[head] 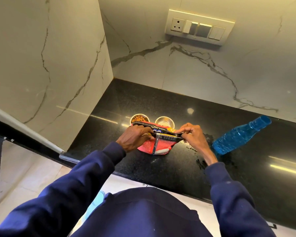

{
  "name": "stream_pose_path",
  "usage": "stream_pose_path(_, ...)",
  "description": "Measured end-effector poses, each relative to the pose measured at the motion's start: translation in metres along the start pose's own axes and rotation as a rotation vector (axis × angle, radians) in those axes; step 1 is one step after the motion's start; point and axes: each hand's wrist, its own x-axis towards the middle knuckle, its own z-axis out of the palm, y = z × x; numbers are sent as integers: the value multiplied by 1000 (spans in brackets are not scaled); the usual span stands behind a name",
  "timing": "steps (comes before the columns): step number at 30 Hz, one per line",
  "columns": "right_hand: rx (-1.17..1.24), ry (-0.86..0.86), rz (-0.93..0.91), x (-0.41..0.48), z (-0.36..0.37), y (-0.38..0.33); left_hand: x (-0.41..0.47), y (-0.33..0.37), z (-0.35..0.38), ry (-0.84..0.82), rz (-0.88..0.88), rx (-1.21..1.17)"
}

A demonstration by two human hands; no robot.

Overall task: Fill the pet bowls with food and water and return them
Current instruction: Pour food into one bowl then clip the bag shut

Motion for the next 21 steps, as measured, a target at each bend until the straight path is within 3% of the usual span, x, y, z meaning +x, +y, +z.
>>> stream_pose_path(3,203,-149,9,-1,-13,3,-6,-6,-3,119,134,-51)
stream_pose_path(7,-14,-240,-84,-8,-15,10,-10,-19,2,316,234,203)
stream_pose_path(11,-89,-85,-105,-10,1,20,-7,-13,4,332,231,239)
stream_pose_path(15,-130,105,-109,-12,15,21,-10,-15,-1,244,266,197)
stream_pose_path(21,-211,183,-181,-17,24,19,-15,-34,-7,136,174,191)
